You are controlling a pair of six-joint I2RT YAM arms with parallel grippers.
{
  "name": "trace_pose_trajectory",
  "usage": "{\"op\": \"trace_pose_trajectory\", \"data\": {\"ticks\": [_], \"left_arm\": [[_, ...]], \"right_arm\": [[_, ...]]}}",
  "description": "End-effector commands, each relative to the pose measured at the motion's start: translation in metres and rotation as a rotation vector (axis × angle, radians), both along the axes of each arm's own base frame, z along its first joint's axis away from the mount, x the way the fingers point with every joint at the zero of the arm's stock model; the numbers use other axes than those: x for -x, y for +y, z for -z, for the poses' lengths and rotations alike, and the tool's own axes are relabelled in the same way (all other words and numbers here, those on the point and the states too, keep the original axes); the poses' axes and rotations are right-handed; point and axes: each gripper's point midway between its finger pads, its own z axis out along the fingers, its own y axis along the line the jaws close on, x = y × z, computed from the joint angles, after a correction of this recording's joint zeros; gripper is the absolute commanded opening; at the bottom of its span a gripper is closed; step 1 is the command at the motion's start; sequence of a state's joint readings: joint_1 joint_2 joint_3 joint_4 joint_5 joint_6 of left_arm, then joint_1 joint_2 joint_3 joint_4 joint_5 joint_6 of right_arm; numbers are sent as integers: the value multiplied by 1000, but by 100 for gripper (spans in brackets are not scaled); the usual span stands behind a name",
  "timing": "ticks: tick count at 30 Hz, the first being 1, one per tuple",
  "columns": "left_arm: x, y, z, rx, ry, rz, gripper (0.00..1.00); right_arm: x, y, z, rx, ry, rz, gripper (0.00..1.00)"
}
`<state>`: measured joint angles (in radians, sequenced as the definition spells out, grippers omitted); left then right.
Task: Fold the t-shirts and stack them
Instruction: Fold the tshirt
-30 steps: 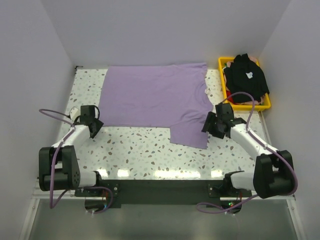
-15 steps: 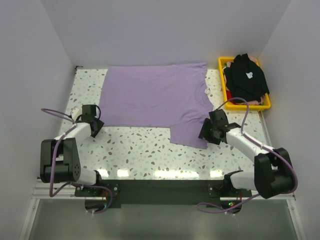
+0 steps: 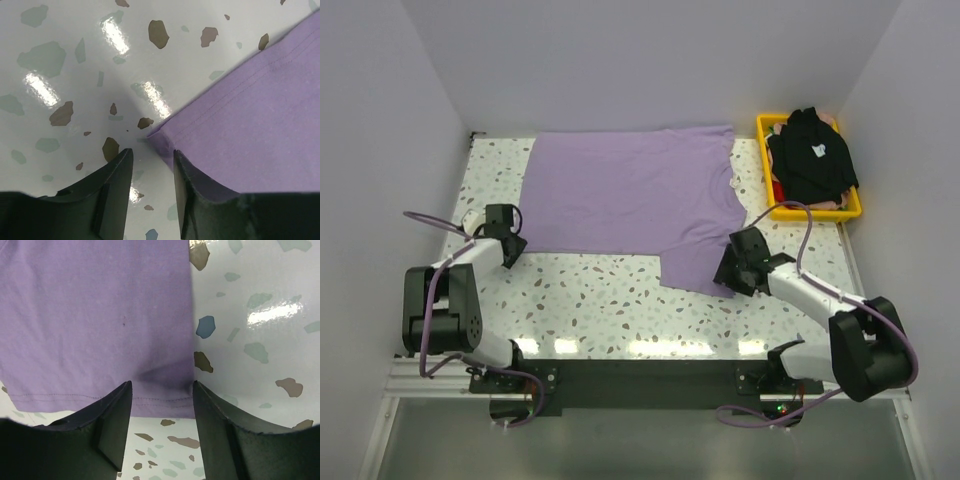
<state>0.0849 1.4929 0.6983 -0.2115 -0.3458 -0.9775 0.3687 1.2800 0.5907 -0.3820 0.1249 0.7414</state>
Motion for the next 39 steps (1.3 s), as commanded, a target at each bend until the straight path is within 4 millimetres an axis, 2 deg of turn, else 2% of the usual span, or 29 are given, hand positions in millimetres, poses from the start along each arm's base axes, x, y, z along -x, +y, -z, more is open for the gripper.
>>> {"op": "trace_pose_trajectory", "data": {"ticks": [1,9,10,12,13,14,19,23,27,32,39], "left_arm": [[-23,8,-14,-20,-80,-28,41],[-29,8,-2,-13,-49,-26,31],[-29,8,0,-13,-44,-25,25],[-30,9,1,-14,-40,-25,17],[-30,8,2,-13,-37,-22,8],[-30,8,3,-12,-33,-21,2],[-27,10,1,-22,-22,-30,0],[-14,14,-2,-48,0,-47,0],[-3,18,-6,-70,13,-58,0],[18,22,-14,-99,10,-76,0],[40,23,-29,-116,-33,-86,0]], "right_arm": [[3,-5,8,13,-9,35,54],[7,-1,16,-3,6,15,27],[8,-1,17,-2,7,14,19],[9,1,15,-17,11,8,9],[9,2,14,-23,8,1,2],[10,4,12,-34,9,-5,0],[21,7,-3,-70,-1,-25,0],[30,10,-29,-131,-63,-39,0],[50,7,-39,-160,-70,-41,0],[76,6,-37,-211,-53,-44,0],[92,7,-48,-250,-76,-78,0]]}}
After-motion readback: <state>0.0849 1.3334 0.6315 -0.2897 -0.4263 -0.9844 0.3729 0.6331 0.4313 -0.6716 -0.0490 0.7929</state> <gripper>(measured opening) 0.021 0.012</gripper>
